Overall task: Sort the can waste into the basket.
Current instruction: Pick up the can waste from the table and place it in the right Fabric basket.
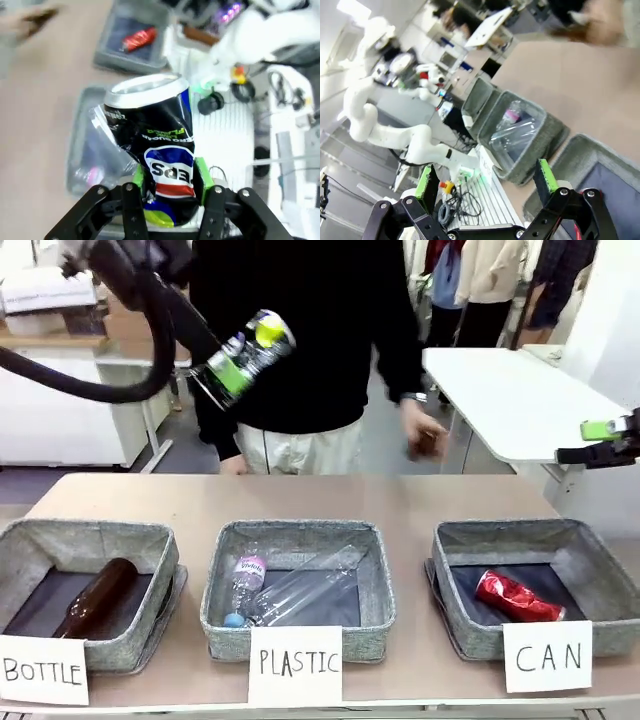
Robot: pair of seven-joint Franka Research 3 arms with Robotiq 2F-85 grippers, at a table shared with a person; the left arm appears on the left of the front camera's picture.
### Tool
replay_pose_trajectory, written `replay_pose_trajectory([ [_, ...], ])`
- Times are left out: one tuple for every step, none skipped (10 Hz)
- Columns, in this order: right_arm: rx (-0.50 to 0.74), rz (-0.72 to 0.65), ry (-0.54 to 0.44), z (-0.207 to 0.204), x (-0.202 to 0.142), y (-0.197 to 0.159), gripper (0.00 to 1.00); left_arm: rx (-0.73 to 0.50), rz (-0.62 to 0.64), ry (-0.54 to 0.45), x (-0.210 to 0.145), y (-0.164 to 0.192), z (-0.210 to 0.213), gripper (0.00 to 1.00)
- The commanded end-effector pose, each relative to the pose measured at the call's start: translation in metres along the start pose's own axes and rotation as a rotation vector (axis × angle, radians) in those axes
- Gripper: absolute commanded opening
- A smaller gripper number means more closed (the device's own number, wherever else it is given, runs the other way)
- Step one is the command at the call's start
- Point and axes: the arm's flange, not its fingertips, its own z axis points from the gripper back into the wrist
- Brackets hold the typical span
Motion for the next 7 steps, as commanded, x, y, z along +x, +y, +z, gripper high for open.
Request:
replay_pose_trajectory([
  [-0.116,-0.028,-0.060,0.045,-0.023,0.017,1.00,0.011,-0.277,0.077,0.068,-0.008,-0.062,0.44],
  [-0.170,-0.040,-0.149,0.073,-0.040,0.020,1.00,0.014,-0.426,0.155,0.120,-0.023,-0.122,0.44],
  [-0.163,-0.035,-0.216,0.092,-0.056,0.023,1.00,0.027,-0.559,0.196,0.157,-0.032,-0.174,0.44],
  [-0.110,-0.006,-0.086,0.059,-0.024,0.011,1.00,0.155,-0.720,0.181,0.179,-0.036,-0.210,0.44],
  [-0.110,-0.006,-0.086,0.059,-0.024,0.011,1.00,0.223,-0.856,0.171,0.194,-0.022,-0.246,0.44],
  [-0.110,-0.006,-0.086,0.059,-0.024,0.011,1.00,0.173,-0.804,0.218,0.198,0.008,-0.276,0.44],
  [-0.110,-0.006,-0.086,0.059,-0.024,0.011,1.00,0.019,-0.648,0.345,0.187,0.035,-0.285,0.44],
])
